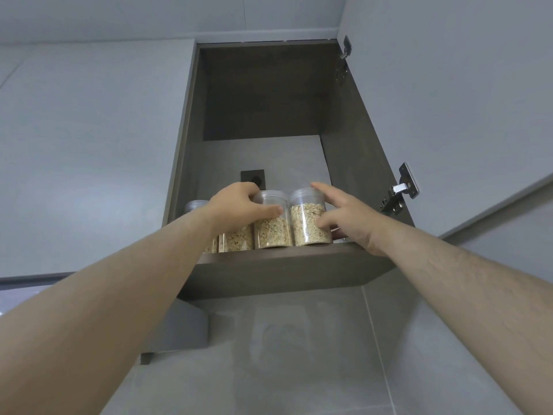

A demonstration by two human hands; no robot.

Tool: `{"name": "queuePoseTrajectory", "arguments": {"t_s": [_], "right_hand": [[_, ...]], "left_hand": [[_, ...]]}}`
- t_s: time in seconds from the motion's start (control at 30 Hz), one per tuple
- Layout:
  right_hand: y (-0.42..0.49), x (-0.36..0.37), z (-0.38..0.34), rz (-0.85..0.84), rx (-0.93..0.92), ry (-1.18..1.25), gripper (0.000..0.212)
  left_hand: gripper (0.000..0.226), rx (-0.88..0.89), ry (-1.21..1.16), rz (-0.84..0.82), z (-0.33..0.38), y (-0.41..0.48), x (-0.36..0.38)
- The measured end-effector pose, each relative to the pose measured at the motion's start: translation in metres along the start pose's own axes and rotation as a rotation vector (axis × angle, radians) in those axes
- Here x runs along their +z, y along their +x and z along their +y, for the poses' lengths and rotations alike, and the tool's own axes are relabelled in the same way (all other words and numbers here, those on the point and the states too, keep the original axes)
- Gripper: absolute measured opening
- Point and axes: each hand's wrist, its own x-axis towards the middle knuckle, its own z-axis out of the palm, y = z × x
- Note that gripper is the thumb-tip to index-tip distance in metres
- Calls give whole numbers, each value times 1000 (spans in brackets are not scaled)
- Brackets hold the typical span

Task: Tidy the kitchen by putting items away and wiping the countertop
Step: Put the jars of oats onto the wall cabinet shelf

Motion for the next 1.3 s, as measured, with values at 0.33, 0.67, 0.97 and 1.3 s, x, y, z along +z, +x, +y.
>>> {"name": "queuePoseTrajectory", "arguments": {"t_s": [0.33, 0.67, 0.97, 1.3], "right_hand": [[1, 2, -2, -9, 50, -96, 88], [-4, 7, -6, 100, 18, -141, 81], [-34, 21, -9, 239, -57, -493, 66], [-105, 38, 34, 207, -175, -937, 66]], "left_hand": [[51, -3, 134, 18, -1, 3, 6], [70, 78, 407, 125, -9, -3, 19], [68, 249, 442, 327, -9, -30, 21], [55, 275, 215, 291, -2, -109, 43]]}}
